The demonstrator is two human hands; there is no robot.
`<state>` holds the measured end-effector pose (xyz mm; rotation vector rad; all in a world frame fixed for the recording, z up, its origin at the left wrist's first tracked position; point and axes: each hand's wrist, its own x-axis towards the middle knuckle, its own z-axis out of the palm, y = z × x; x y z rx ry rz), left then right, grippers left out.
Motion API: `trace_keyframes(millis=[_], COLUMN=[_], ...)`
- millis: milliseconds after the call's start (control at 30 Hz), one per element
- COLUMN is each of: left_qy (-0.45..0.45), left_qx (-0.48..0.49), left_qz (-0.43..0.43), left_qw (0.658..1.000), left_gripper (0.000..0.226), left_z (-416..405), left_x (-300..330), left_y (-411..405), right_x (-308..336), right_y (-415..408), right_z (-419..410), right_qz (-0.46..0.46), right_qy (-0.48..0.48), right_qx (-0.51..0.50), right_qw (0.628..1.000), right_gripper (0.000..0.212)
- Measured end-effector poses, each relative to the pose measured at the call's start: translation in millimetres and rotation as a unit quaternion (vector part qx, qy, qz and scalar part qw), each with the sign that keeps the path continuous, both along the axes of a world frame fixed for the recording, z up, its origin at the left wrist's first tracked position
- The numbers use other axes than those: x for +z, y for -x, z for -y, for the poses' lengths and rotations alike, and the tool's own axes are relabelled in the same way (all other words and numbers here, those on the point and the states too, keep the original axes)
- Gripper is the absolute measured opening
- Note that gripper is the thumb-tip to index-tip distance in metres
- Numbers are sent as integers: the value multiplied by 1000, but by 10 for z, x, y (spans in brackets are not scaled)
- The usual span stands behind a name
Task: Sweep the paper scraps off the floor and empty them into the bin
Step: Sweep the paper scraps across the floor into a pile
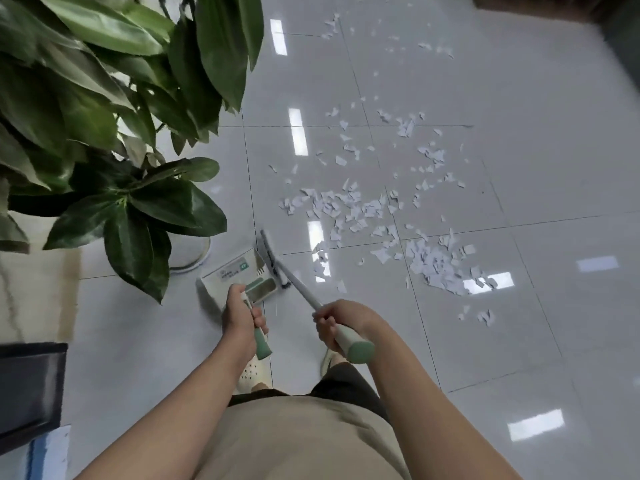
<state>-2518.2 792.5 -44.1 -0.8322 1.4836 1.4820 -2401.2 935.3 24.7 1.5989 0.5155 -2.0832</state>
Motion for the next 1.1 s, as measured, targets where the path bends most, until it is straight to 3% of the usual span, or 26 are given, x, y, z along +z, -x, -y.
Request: trace_keyframes(millis=[133, 233, 367, 567, 667, 800, 900, 1000, 1100], left_qy=[2, 15, 29, 19, -51, -100, -90, -85, -84], left_qx=[-8, -3, 23, 59, 86, 148, 149, 142, 123], left_qz=[18, 10, 5, 30, 64, 77, 90, 69, 56], left_qw=[1000, 1000, 999, 998, 993, 981, 981, 984, 987], left_gripper=[28, 23, 23, 22, 14, 34, 25, 9, 15], left_z=[-250, -445, -731, -1249, -1435, -1629, -1830, -2099, -2416], left_x=[-52, -65, -29, 102, 190, 307, 352, 353, 324], left_y=[-96, -246, -372, -634, -805, -963, -946, -917, -887], right_x=[-258, -349, -365, -533, -589, -680, -655, -551, -416], right_y=[-175, -295, -521, -633, -546, -388, -421, -605, -811], right_z=[-203, -634, -1333, -2625, -3092, -3199, -3077, -3134, -3329], right_qz=[20, 10, 10, 34, 25, 21, -2, -16, -12], right_qy=[23, 69, 60, -25, -62, -150, -239, -235, -216], right_qx=[33, -12, -35, -70, -58, 15, 41, -28, -120], right_qw=[999, 997, 998, 997, 996, 988, 970, 971, 969], right_gripper=[18, 21, 14, 9, 17, 13, 5, 3, 5])
